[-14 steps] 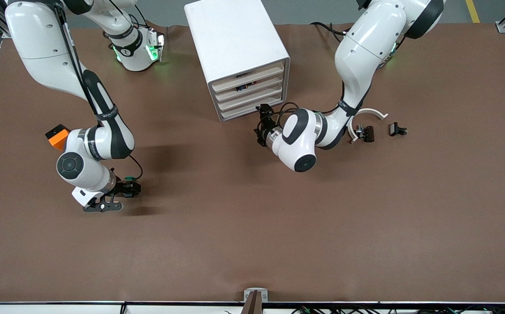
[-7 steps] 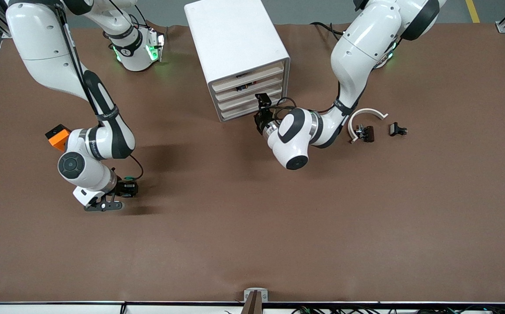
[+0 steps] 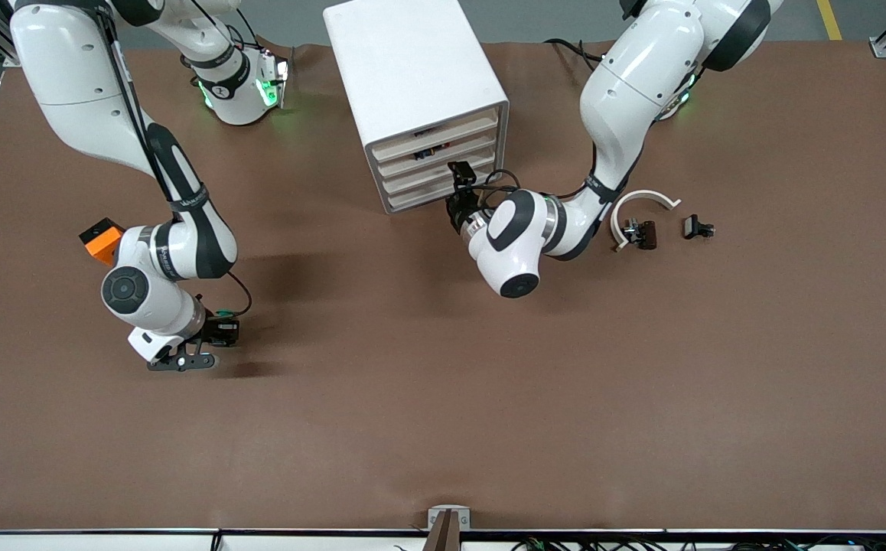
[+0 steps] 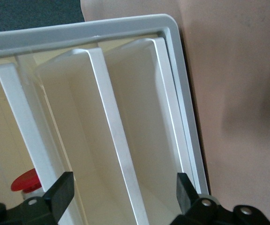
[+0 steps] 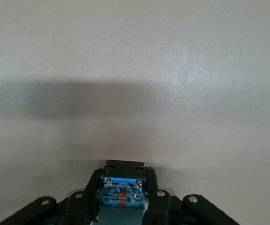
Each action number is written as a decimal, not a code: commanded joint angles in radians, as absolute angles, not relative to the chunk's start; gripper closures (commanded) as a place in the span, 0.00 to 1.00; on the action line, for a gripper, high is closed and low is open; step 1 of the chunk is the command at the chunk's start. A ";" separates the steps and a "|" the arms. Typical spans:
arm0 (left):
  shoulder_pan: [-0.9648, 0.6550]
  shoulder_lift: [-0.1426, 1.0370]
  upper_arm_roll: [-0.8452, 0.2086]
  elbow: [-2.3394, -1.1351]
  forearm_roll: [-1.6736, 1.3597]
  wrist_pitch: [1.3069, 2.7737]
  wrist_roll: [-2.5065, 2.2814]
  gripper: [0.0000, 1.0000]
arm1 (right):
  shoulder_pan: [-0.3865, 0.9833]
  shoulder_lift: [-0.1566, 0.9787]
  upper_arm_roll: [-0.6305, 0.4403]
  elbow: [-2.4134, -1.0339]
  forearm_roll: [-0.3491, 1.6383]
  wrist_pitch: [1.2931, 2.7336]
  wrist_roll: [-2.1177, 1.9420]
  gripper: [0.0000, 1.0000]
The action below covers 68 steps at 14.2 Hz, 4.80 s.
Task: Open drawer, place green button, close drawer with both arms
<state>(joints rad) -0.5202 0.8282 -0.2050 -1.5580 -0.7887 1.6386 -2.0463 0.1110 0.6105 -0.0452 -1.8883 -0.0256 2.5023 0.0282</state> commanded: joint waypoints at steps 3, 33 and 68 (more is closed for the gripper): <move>-0.551 0.844 -0.199 -1.554 -0.808 1.626 -2.092 0.18 | 0.127 0.505 -0.040 -1.882 -0.028 2.389 0.020 0.79; -0.566 0.923 -0.055 -1.385 -0.833 1.666 -2.115 1.00 | 0.742 0.377 -0.037 -1.471 -0.021 1.666 1.273 0.76; -0.597 0.692 0.270 -1.305 -0.378 1.655 -1.113 0.00 | 0.939 0.549 -0.037 -1.694 0.202 2.126 1.801 0.45</move>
<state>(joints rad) -0.5791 0.7685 0.2778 -1.2313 -0.4326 1.6504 -1.2086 0.9238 0.5552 -0.0286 -1.6914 0.1798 2.1269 1.7856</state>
